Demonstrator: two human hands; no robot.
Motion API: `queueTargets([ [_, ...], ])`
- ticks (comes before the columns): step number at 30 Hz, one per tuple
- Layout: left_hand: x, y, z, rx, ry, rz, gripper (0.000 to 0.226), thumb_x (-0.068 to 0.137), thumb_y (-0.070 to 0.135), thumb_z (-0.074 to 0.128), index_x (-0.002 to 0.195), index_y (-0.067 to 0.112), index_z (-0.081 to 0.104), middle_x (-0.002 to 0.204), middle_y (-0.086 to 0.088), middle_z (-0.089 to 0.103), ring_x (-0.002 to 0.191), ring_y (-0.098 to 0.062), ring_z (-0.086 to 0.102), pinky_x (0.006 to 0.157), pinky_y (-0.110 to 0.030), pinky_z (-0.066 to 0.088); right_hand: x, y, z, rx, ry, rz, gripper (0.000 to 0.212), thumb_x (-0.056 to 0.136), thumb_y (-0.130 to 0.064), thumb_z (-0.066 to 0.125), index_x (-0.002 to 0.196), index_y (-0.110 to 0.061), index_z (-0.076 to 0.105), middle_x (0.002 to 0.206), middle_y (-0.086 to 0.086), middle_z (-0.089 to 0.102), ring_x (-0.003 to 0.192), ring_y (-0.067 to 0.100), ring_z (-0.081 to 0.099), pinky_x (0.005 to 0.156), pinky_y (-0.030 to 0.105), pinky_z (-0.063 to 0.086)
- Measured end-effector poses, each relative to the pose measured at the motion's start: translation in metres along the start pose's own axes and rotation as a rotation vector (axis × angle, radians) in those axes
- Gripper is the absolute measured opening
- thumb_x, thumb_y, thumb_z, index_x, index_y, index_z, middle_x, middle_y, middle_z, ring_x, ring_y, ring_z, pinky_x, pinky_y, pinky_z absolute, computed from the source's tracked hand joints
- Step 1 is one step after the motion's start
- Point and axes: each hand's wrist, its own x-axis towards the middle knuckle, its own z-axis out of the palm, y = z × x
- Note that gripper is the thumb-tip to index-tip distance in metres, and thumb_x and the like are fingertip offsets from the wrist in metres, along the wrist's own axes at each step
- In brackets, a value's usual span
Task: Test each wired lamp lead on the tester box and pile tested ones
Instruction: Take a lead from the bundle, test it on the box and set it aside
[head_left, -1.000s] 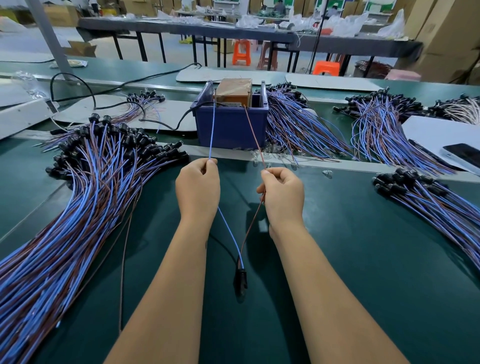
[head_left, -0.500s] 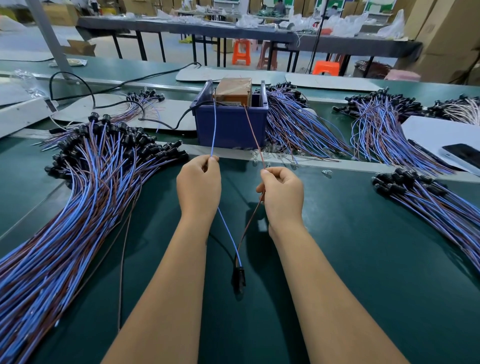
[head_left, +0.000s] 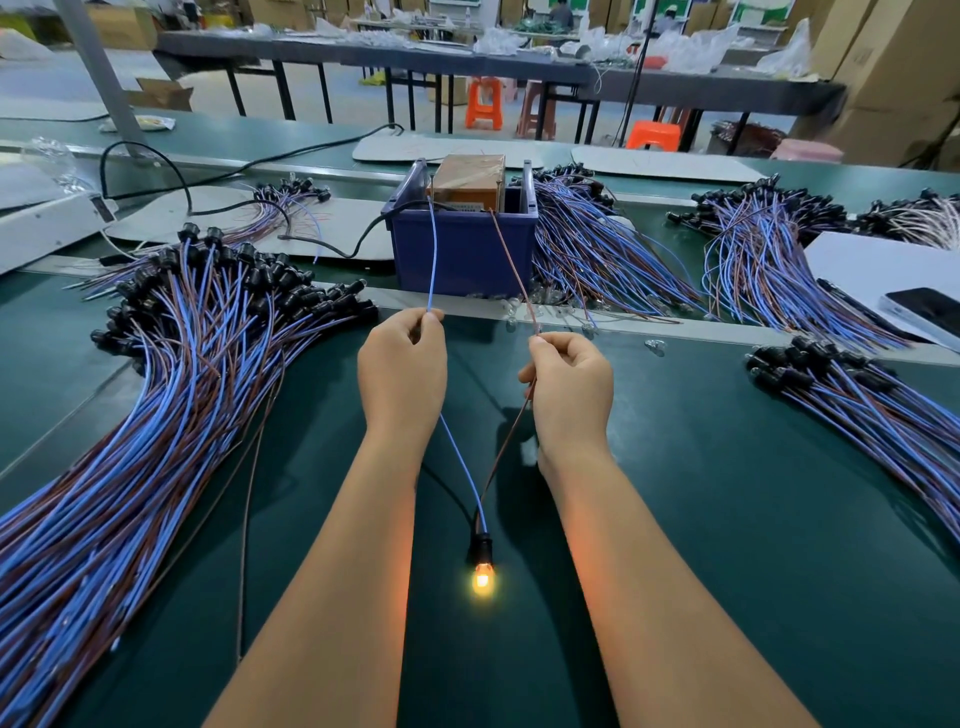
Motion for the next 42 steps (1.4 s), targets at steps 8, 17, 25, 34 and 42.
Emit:
queueTargets([
  [8,0.0,0.0,-0.001,0.015,-0.003,-0.008,0.026,0.099,0.024,0.044,0.1,0.023,0.07,0.042,0.019,0.045,0.046,-0.006,0.038,0.05,-0.023,0.031,-0.002,-0.003,0.0,0.062,0.071,0.028,0.012,0.092,-0.014,0.057,0.082,-0.015,0.061,0.052,-0.008,0.056,0.057,0.012,0.05,0.061,0.031,0.044],
  [17,0.0,0.001,-0.001,0.004,-0.005,-0.001,0.023,0.099,0.023,0.045,0.094,0.027,0.067,0.041,0.017,0.043,0.045,-0.007,0.037,0.048,-0.023,0.031,-0.003,-0.005,0.0,0.069,0.072,0.045,0.01,0.093,-0.013,0.055,0.085,-0.014,0.062,0.058,-0.003,0.057,0.059,0.012,0.051,0.06,0.03,0.043],
  [25,-0.001,0.001,-0.002,-0.016,-0.003,0.016,0.024,0.097,0.023,0.045,0.09,0.026,0.067,0.042,0.017,0.043,0.054,-0.014,0.04,0.056,-0.03,0.035,-0.005,-0.007,-0.001,0.11,0.112,0.076,0.012,0.093,-0.014,0.054,0.083,-0.017,0.059,0.059,-0.002,0.056,0.058,0.014,0.049,0.063,0.032,0.042],
  [34,-0.002,0.001,-0.001,-0.063,-0.037,-0.005,0.025,0.096,0.026,0.048,0.083,0.024,0.07,0.047,0.016,0.045,0.049,-0.008,0.038,0.053,-0.026,0.035,-0.008,-0.008,-0.001,0.059,0.077,-0.013,0.012,0.093,-0.014,0.054,0.084,-0.018,0.06,0.063,-0.003,0.058,0.059,0.01,0.052,0.061,0.031,0.045],
  [42,-0.012,0.013,0.011,-0.463,-0.373,-0.163,0.026,0.094,0.022,0.06,0.077,0.023,0.078,0.069,0.001,0.067,0.064,-0.015,0.057,0.054,-0.021,0.043,-0.02,-0.007,0.009,-0.03,-0.252,-0.208,0.018,0.093,-0.007,0.059,0.078,-0.016,0.064,0.061,-0.009,0.062,0.056,0.002,0.055,0.056,0.018,0.044],
])
